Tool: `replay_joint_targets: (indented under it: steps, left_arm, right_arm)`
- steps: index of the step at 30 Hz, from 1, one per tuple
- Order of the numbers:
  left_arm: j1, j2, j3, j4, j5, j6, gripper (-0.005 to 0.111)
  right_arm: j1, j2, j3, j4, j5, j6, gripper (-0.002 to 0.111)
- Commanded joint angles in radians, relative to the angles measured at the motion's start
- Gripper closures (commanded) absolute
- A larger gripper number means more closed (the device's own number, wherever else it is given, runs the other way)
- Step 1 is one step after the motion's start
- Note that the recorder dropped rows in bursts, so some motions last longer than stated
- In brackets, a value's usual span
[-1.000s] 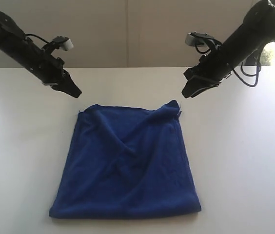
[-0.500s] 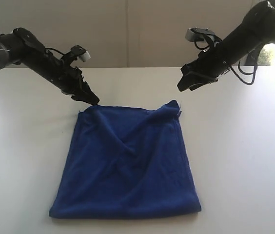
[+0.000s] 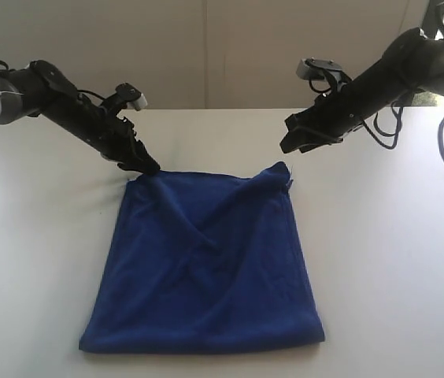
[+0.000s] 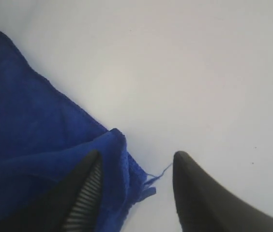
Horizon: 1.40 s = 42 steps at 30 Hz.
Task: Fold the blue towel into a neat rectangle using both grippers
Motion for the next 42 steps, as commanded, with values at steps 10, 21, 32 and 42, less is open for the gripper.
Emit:
replay_joint_targets:
  steps: [10,21,32,42]
  left_arm:
    - [-0.006,0.028,0.004,-0.025,0.006,0.004,0.076]
    - [-0.006,0.026,0.004,-0.025,0.012,0.004,0.107]
    - [-0.006,0.009,-0.007,-0.032,0.017,0.004,0.107]
    - [-0.006,-0.031,-0.007,-0.032,0.017,0.004,0.107]
  right_arm:
    - [-0.001,0.008,-0.009,0.057,-0.017,-0.022,0.053]
    - [-0.001,0.068,-0.009,0.091,-0.025,-0.041,0.053]
    - [-0.001,0.075,-0.009,0.101,-0.060,-0.116,0.053]
    - [-0.001,0.075,-0.009,0.116,0.008,-0.209,0.054]
